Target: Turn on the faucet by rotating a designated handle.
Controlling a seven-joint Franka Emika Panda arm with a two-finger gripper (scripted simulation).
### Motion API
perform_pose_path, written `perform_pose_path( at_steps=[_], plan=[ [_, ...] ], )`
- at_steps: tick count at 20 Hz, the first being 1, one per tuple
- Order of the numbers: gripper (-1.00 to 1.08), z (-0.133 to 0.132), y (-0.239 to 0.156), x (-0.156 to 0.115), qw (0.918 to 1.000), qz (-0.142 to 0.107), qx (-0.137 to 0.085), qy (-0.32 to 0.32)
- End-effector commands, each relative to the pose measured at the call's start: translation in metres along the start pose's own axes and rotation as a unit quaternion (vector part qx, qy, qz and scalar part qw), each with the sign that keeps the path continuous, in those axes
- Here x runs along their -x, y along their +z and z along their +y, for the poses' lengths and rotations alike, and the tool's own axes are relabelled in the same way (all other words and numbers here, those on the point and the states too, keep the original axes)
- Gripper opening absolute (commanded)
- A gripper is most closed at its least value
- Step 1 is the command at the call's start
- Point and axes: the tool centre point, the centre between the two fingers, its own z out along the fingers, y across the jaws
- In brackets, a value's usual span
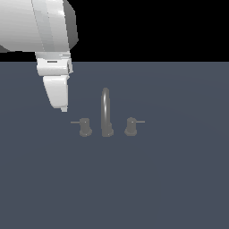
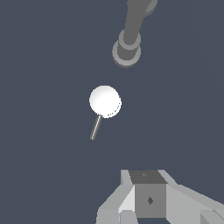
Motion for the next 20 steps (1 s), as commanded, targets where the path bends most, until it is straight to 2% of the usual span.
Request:
perform_pose_path(
  at_steps=[1, 11, 20],
  plan=[
    [-1.0, -0.012, 0.013, -0.005, 0.9997, 0.002, 0.0, 0.025],
    [-1.0, -0.054, 0.06, -0.028, 0.9931, 0.006, -0.001, 0.118],
    [-1.0, -0.075, 0.083, -0.044, 0.9862, 0.006, -0.003, 0.165]
  ],
)
